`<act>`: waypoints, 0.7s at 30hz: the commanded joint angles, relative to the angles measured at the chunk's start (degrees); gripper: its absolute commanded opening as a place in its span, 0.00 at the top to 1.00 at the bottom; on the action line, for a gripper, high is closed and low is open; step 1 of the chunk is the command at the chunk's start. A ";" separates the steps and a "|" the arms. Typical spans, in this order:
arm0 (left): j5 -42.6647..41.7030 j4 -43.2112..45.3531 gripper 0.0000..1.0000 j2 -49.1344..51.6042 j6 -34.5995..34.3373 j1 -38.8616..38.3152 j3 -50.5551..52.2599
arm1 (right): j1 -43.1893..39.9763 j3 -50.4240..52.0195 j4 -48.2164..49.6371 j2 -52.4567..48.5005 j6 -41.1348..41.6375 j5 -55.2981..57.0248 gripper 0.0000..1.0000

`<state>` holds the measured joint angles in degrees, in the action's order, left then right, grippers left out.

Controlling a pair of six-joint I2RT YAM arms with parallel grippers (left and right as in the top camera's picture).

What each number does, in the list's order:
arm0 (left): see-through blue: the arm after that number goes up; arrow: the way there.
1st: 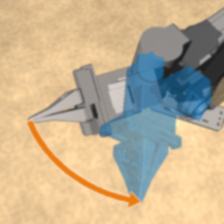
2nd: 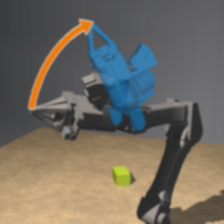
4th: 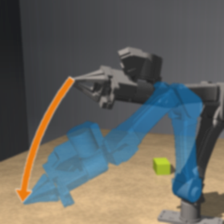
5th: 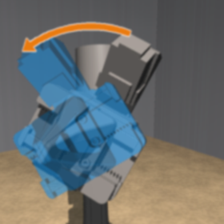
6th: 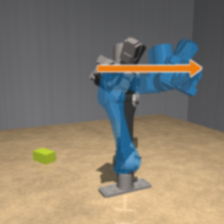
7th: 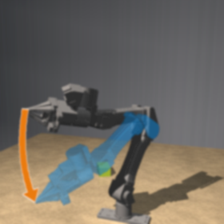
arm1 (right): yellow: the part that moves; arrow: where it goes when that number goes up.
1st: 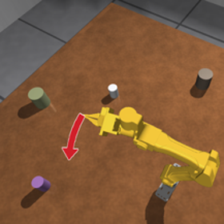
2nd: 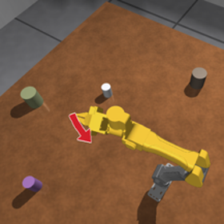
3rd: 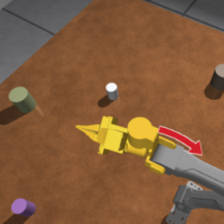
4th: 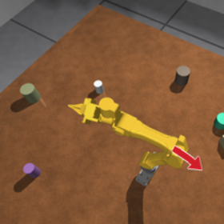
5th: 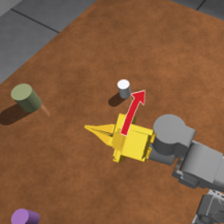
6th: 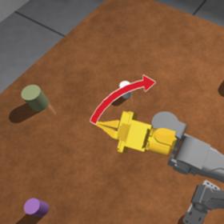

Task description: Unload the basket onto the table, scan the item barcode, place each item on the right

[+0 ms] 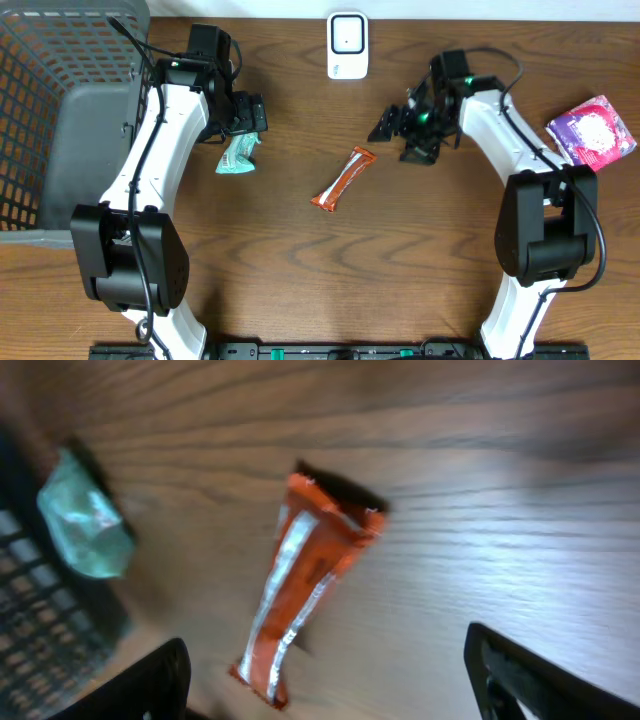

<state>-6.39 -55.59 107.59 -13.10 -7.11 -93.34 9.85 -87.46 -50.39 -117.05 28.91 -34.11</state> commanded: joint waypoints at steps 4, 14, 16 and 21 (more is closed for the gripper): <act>0.92 -0.31 0.02 0.42 0.39 0.20 0.22 | 3.87 7.21 6.62 -0.09 7.45 -11.45 0.18; 0.92 -0.31 0.02 0.42 0.37 0.20 0.22 | 6.82 8.00 5.70 -0.09 19.61 -4.63 0.17; 0.92 -0.31 0.02 0.42 0.37 0.20 0.22 | 7.52 8.70 5.92 -0.09 22.25 -1.64 0.14; 0.92 -0.31 0.02 0.42 0.37 0.20 0.22 | 10.43 12.55 14.91 -0.09 26.43 -0.31 0.16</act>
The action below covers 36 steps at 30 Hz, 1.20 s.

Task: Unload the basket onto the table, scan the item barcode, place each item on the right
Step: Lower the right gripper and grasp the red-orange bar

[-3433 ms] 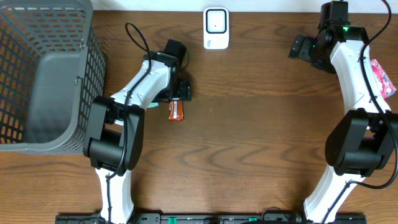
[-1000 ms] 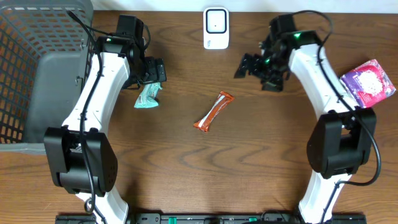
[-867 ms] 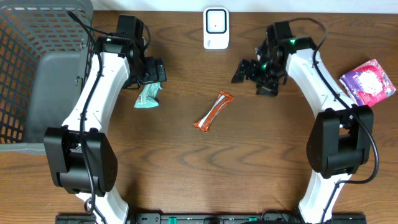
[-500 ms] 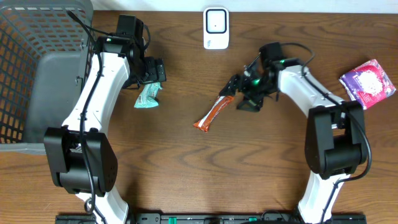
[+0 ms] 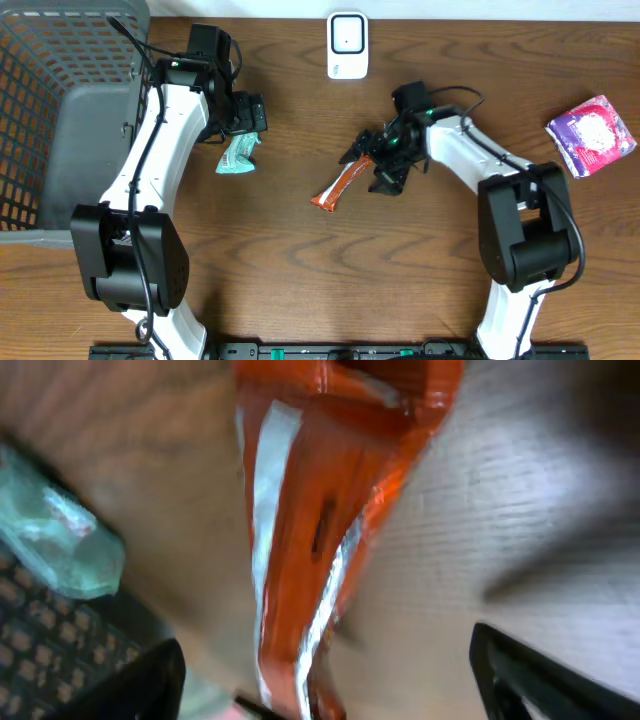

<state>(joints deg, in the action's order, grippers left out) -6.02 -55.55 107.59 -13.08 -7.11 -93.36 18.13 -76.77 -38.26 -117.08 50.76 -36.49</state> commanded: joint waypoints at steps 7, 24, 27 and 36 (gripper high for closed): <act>0.55 -0.35 0.02 0.42 0.37 0.20 0.24 | 4.83 2.64 8.31 -0.07 4.48 6.73 0.63; 0.55 -0.35 0.02 0.42 0.35 0.20 0.24 | 7.21 -20.31 -20.79 2.97 -14.08 66.23 0.99; 0.55 -0.35 0.02 0.42 0.35 0.20 0.24 | 9.03 -19.71 -22.99 2.27 -14.23 78.40 0.99; 0.55 -0.35 0.02 0.42 0.37 0.20 0.24 | 12.26 -18.73 -23.30 -6.73 -14.23 78.31 0.99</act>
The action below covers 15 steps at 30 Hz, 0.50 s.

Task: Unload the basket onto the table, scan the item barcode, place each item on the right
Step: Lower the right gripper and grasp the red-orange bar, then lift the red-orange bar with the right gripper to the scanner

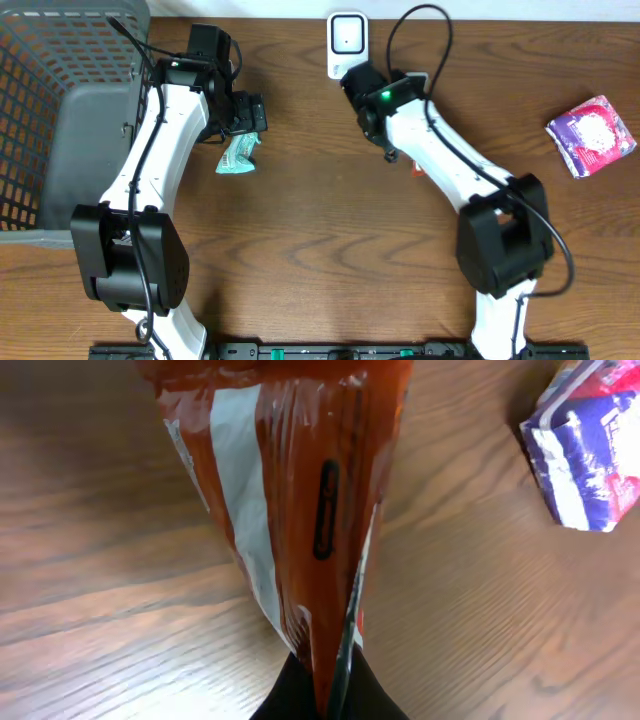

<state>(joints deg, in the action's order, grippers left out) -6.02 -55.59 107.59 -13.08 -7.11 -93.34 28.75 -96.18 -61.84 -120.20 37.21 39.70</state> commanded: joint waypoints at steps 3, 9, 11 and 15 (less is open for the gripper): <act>0.55 -0.31 0.02 0.42 0.35 0.20 0.22 | 4.11 0.68 1.05 -5.62 -0.68 -1.36 0.98; 0.55 -0.31 0.02 0.42 0.35 0.20 0.22 | 9.49 -0.04 3.72 -6.01 -3.65 -6.58 0.39; 0.55 -0.31 0.02 0.42 0.35 0.20 0.22 | 10.01 -3.67 1.55 -6.01 -3.63 -7.72 0.39; 0.55 -0.31 0.02 0.42 0.37 0.20 0.22 | 7.13 -14.38 -5.99 -6.01 -3.48 -8.90 0.38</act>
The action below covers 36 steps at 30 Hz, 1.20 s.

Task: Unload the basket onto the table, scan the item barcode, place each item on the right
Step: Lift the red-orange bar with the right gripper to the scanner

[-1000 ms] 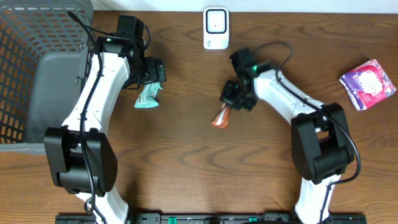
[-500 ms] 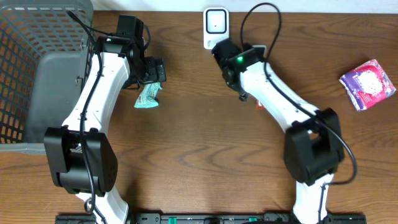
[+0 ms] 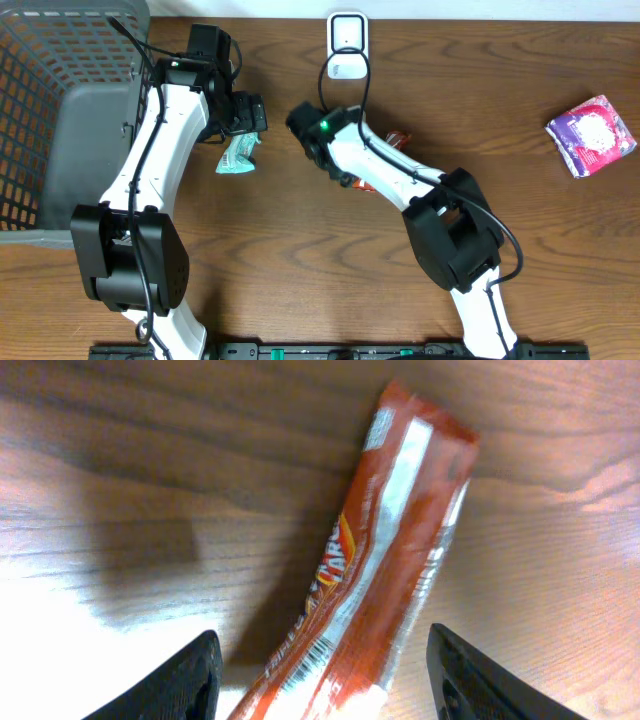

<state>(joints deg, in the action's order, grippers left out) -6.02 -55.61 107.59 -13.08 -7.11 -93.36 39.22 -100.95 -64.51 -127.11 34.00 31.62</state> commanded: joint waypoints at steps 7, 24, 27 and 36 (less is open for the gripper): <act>0.55 -0.28 0.02 0.42 0.35 0.20 0.24 | -13.88 -24.92 -13.31 0.90 -12.72 -25.90 0.39; 0.55 -0.28 0.02 0.42 0.35 0.20 0.24 | -4.72 -13.18 -5.86 0.04 1.38 0.59 0.44; 0.55 -0.28 0.02 0.42 0.35 0.20 0.24 | -2.62 -8.70 -2.36 -0.26 2.08 2.80 0.44; 0.55 -0.28 0.02 0.42 0.35 0.20 0.24 | -0.92 2.67 1.14 -0.35 3.21 6.80 0.48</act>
<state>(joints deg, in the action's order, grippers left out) -6.02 -55.61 107.59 -13.10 -7.11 -93.34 38.54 -101.75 -63.79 -127.11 35.62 33.67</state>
